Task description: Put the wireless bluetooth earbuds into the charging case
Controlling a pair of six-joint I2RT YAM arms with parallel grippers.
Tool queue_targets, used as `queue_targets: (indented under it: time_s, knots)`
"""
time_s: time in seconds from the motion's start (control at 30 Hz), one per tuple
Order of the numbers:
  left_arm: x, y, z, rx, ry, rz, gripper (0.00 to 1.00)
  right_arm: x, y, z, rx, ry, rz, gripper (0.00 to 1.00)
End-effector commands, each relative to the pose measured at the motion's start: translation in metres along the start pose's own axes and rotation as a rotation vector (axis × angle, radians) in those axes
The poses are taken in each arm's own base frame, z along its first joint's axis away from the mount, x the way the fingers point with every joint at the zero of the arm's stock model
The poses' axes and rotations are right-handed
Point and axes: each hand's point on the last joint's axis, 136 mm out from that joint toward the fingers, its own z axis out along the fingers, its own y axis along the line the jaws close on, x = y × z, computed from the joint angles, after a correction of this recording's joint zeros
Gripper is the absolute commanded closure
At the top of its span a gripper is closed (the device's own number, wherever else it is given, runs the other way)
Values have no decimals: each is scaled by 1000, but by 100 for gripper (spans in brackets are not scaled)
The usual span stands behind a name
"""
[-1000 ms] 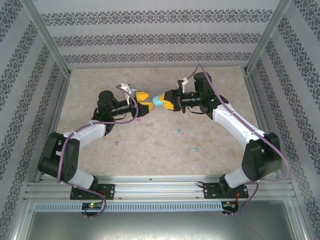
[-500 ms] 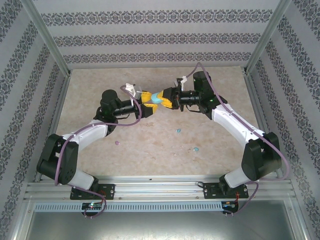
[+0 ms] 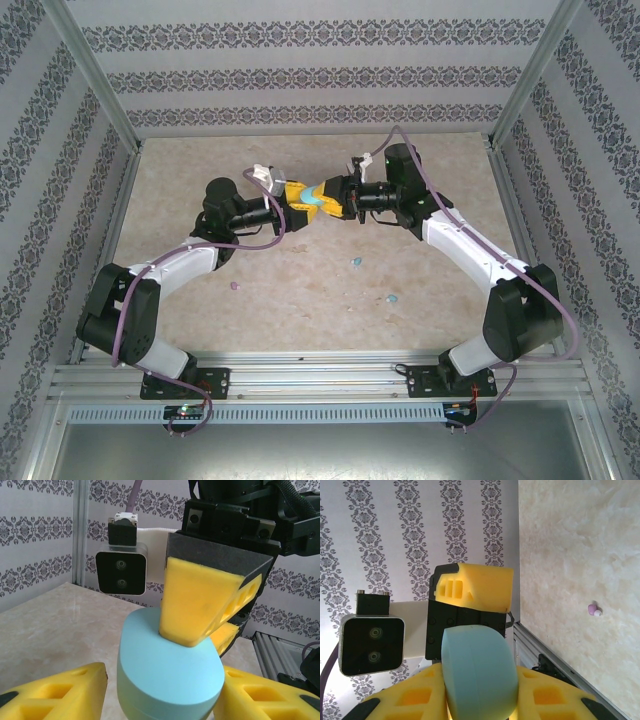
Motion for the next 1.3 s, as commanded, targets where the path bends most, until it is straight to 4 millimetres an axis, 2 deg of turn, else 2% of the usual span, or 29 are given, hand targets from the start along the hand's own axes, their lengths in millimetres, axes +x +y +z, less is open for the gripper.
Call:
queue_targets:
  time_s: [0.0, 0.1, 0.4, 0.47, 0.57, 0.67, 0.87, 1.0, 1.1, 1.27]
  knots:
    - [-11, -6, 4, 21, -13, 48, 44, 3, 6, 1, -22, 10, -21, 78]
    - [-10, -7, 4, 22, -9, 51, 45, 3, 7, 1, -24, 12, -21, 78]
    - [-15, -7, 4, 20, -21, 58, 61, 5, 5, 1, -26, 13, -20, 78]
    - [-17, -8, 4, 22, -30, 57, 60, 5, 4, 1, -24, 16, -20, 78]
    - [-19, -8, 4, 27, -37, 55, 52, 6, 1, 1, -21, 17, -13, 78]
    - [-18, -8, 4, 26, -38, 54, 51, 6, 1, 1, -21, 17, -13, 78]
    - [-16, -9, 5, 29, -30, 49, 52, 6, 3, 1, -24, 18, -16, 77]
    - [-16, -9, 5, 29, -27, 53, 60, 6, 3, 1, -25, 17, -17, 76]
    - [-18, -10, 5, 32, -31, 55, 68, 6, 2, 2, -23, 21, -21, 72]
    - [-20, -14, 4, 42, -36, 55, 80, 5, -2, 0, -8, 12, -35, 48]
